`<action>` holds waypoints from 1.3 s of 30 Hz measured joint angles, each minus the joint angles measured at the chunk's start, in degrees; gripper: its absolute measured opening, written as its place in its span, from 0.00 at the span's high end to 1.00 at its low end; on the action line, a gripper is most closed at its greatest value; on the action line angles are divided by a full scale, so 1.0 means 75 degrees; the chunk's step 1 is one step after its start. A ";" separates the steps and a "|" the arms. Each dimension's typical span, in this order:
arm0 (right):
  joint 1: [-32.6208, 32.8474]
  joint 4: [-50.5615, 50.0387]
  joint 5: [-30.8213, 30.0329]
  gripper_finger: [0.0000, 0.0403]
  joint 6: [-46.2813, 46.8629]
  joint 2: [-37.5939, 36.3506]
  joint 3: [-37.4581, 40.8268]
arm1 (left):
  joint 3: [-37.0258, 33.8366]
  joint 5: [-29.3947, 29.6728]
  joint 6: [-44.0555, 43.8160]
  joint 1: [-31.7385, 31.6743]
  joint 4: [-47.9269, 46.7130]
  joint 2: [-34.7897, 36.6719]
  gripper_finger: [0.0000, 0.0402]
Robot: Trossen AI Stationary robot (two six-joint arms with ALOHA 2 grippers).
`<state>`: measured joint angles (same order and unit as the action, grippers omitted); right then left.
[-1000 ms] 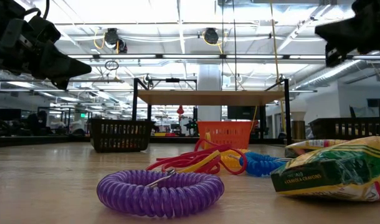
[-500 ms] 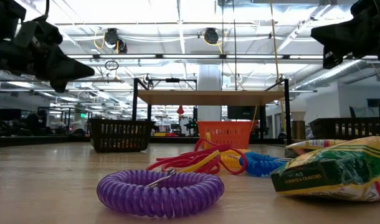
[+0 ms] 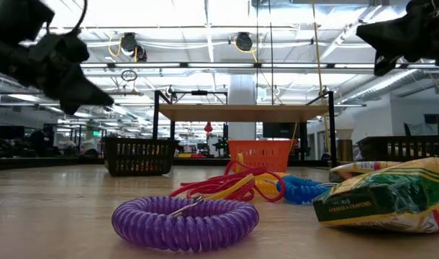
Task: Pick & Place Office Desk Supplies
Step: Put the red rubberband into the left black bin
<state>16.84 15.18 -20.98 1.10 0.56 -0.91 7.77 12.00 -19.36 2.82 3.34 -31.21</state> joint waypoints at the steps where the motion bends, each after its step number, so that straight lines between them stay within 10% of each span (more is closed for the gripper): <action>1: 0.0000 0.0000 -0.0103 1.00 0.0011 0.0000 0.0000 | 0.0214 -0.0056 0.0049 0.0114 0.0008 -0.0331 1.00; 24: 0.0000 -0.0501 -0.0206 1.00 0.0234 0.0000 0.0009 | 0.7250 -0.2506 0.1708 0.1436 -0.1488 -0.9015 0.95; 39: 0.0000 -0.0640 -0.0194 1.00 0.0537 0.0012 0.0015 | 1.0247 -0.2151 0.2723 0.2180 -0.3595 -1.1367 0.50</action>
<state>16.84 10.38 -22.44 5.13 0.64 -0.80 84.62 -4.14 1.06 19.17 -23.62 -116.46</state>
